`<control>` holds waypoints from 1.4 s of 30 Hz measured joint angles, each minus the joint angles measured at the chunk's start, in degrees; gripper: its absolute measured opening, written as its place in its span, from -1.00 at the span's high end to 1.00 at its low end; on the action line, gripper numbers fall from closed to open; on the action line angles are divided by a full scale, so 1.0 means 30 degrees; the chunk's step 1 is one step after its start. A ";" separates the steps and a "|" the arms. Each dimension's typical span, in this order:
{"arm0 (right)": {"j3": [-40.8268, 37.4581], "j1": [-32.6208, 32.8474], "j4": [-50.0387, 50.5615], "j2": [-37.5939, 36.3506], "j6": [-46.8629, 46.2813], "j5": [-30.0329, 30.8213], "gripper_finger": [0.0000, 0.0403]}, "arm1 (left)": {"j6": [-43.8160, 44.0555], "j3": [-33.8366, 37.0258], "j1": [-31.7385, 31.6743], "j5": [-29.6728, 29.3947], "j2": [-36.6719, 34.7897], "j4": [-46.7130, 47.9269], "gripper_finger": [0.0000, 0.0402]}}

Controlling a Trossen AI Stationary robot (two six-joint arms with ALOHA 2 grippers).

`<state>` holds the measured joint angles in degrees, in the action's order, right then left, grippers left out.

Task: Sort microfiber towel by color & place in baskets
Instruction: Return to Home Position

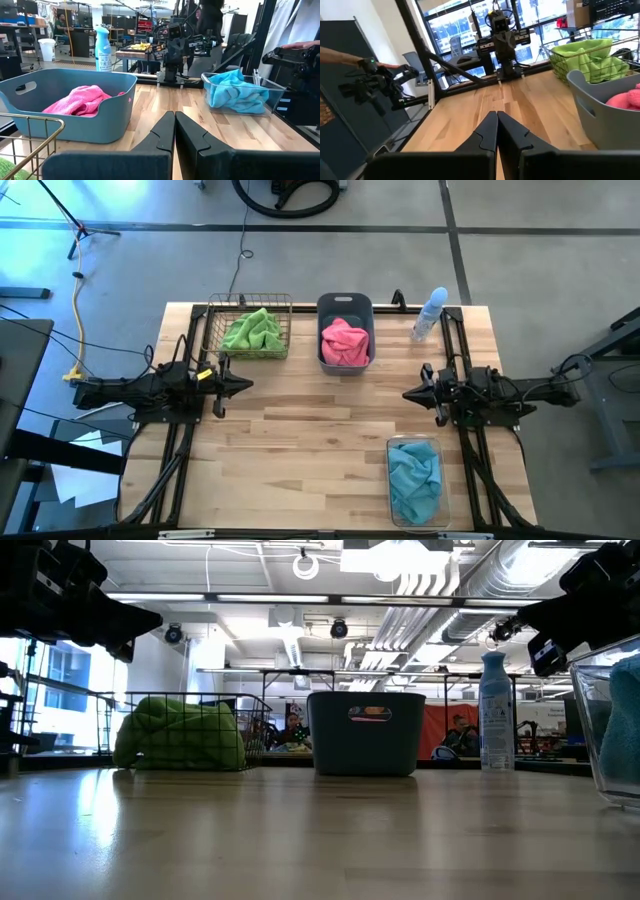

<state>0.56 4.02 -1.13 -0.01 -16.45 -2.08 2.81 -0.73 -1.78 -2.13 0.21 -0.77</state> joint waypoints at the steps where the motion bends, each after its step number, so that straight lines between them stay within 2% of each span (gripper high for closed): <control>1: 0.0000 0.0107 -0.0005 0.0000 0.0000 -0.0009 1.00 | 0.0000 0.0000 0.0005 0.0000 0.0000 -0.0001 1.00; 42: -0.0015 0.0338 -0.0036 0.0262 0.0000 -0.0011 1.00 | 0.0000 0.0000 0.0255 -0.0011 0.0160 0.0013 1.00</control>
